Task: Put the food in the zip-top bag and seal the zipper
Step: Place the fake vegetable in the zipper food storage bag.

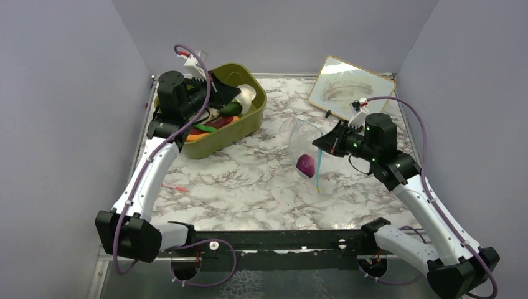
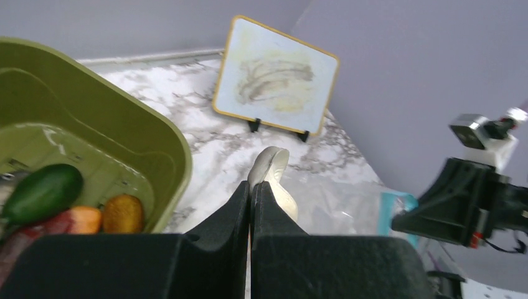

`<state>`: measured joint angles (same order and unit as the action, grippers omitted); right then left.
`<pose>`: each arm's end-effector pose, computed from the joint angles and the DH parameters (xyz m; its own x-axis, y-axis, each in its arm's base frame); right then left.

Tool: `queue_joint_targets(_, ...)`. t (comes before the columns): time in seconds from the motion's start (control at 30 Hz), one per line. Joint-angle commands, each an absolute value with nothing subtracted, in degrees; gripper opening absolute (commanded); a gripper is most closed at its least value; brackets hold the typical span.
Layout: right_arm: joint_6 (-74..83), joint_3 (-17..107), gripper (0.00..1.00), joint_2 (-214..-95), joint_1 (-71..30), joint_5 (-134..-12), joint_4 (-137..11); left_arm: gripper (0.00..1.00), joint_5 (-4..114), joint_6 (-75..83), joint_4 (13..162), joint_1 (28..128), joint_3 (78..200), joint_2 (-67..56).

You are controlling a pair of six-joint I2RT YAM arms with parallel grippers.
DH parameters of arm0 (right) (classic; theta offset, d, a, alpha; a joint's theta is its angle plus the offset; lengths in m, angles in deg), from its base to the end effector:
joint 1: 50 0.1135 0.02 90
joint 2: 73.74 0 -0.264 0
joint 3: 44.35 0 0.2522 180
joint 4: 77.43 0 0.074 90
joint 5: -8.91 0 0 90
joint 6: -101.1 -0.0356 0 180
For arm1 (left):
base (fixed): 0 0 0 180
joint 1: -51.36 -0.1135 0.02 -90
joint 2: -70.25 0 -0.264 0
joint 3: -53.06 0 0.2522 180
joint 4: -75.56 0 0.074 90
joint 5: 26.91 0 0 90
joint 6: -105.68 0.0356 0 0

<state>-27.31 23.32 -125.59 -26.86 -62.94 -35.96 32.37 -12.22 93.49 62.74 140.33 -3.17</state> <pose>0.1766 0.0875 0.3432 -0.7043 0.3410 -0.6226 -0.2476 0.7039 0.6657 0.2845 -0.0758 0.4195 -0.3748 -0.3349 -0.8645 0.5587 0.6625 -0.4989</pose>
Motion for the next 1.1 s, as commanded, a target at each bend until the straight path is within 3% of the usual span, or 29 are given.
queue_joint_targets(0.0, -30.42, 22.79, 0.01, -127.52, -27.21, -61.05, -40.93, 0.0, 23.72, -23.97, 83.91, 62.86, 134.55, 1.14)
queue_joint_targets(0.57, -40.25, 24.32, 0.01, -136.79, -27.17, -66.21, -45.36, 0.0, 15.6, -41.39, 68.22, 67.76, 127.46, -2.33)
queue_joint_targets(0.77, -42.81, 23.62, 0.01, -138.14, -27.2, -63.9, -48.6, 0.0, 18.71, -41.02, 67.18, 76.86, 128.08, -4.61)
queue_joint_targets(1.07, -42.36, 24.33, 0.01, -137.64, -27.15, -64.57, -48.61, 0.0, 20.89, -37.97, 67.12, 80.1, 127.24, -7.46)
